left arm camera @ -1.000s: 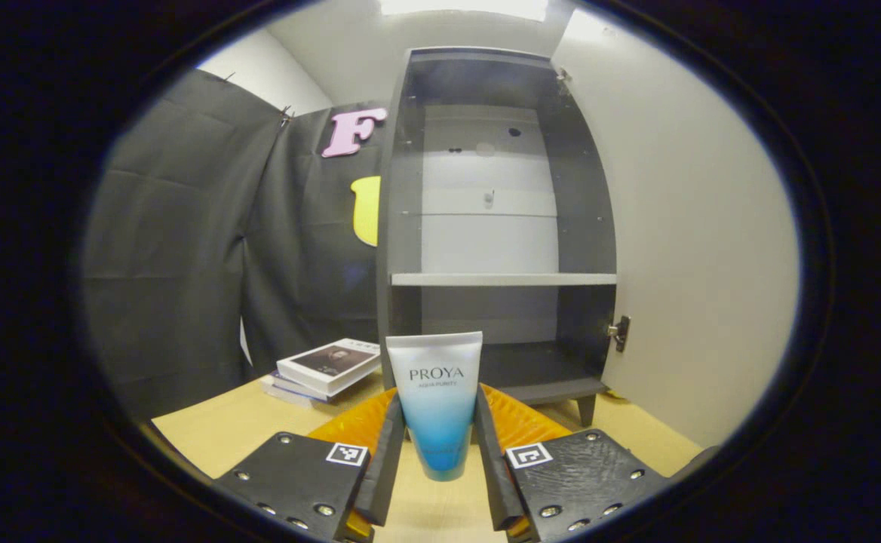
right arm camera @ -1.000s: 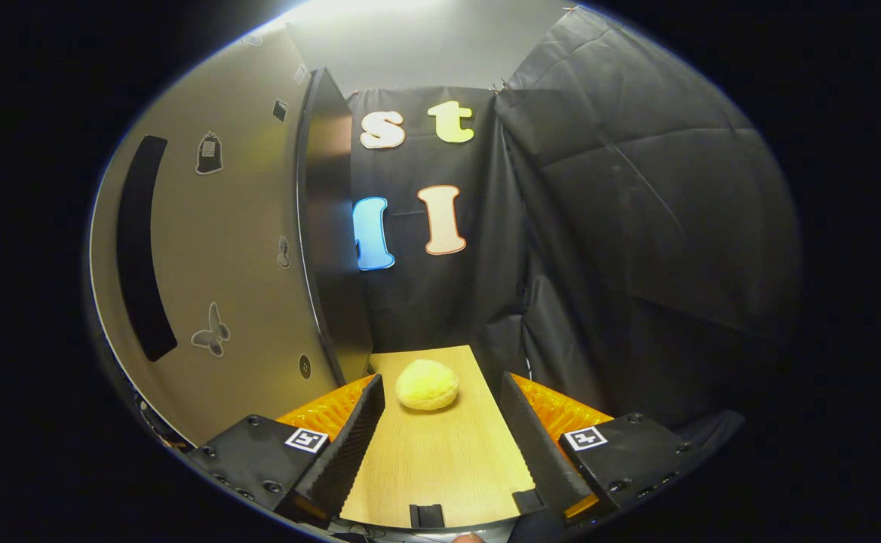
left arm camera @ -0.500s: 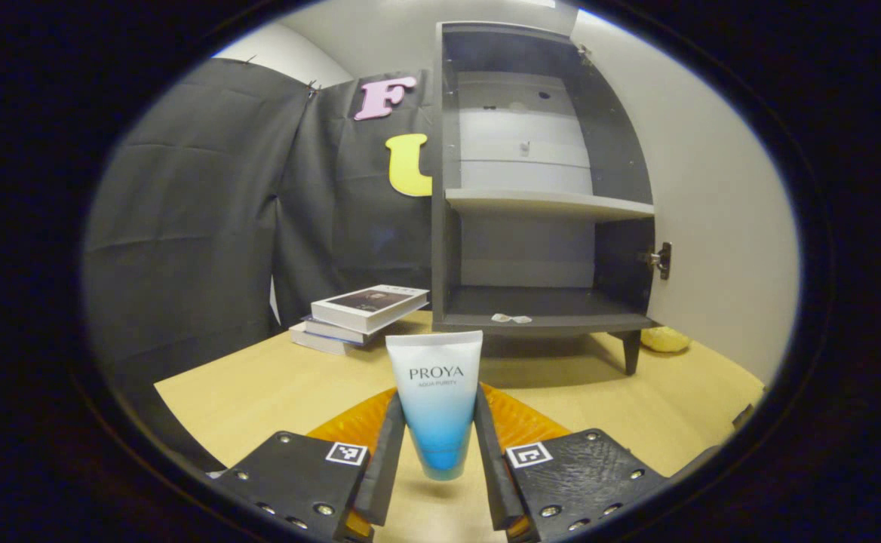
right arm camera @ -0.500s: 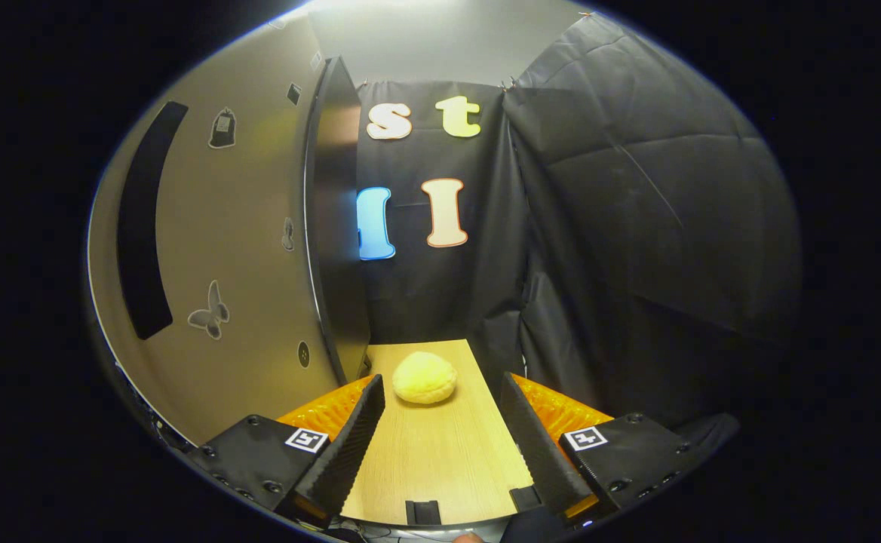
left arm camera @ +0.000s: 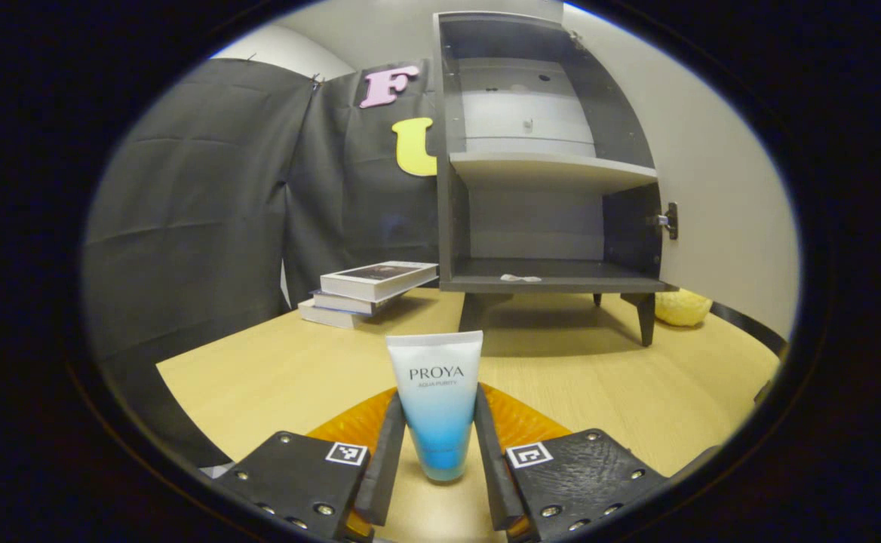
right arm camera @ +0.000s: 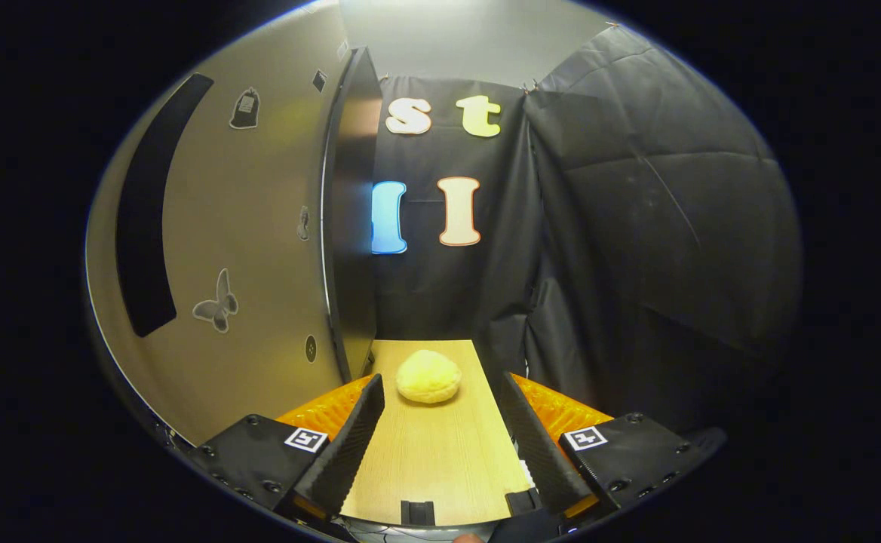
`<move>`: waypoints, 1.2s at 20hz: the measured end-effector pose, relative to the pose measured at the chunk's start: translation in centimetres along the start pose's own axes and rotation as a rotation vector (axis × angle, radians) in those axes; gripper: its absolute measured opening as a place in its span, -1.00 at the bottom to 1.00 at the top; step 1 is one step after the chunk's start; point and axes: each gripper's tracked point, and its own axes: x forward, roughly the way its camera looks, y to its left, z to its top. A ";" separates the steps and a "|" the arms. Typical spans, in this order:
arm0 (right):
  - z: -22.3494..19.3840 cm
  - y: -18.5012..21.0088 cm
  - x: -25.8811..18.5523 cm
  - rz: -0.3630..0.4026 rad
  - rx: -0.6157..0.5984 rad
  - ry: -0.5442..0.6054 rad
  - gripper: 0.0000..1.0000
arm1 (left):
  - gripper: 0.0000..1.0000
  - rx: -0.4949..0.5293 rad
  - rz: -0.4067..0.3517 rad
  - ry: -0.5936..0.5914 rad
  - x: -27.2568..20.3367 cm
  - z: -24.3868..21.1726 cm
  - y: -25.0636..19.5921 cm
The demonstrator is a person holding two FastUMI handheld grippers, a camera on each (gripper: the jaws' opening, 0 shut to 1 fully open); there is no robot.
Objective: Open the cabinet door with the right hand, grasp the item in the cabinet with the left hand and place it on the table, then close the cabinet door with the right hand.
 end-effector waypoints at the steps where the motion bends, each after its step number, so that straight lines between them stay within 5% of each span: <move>1: 0.0 0.0 0.1 0.001 -0.001 0.002 0.96 | -0.02 -0.001 -0.002 0.005 -0.5 -0.2 -0.1; 2: -0.1 0.0 0.2 0.002 -0.001 0.004 0.89 | 0.12 0.000 -0.003 0.014 -0.8 -0.5 -0.2; 8: -0.4 -0.2 0.3 0.002 0.016 0.015 0.89 | 0.00 0.007 -0.010 0.039 -2.5 -1.5 -0.5; 10: -0.3 -0.1 0.2 0.007 0.020 0.011 0.89 | 0.10 0.011 -0.012 0.048 -2.7 -1.6 -0.5; 14: 0.5 -0.3 -0.2 0.013 0.032 -0.012 0.89 | 0.72 0.040 0.004 0.043 -3.8 -0.1 0.1; 24: 5.6 1.2 -0.4 0.128 0.130 -0.137 0.96 | 0.72 0.063 0.041 -0.122 -8.8 17.7 3.1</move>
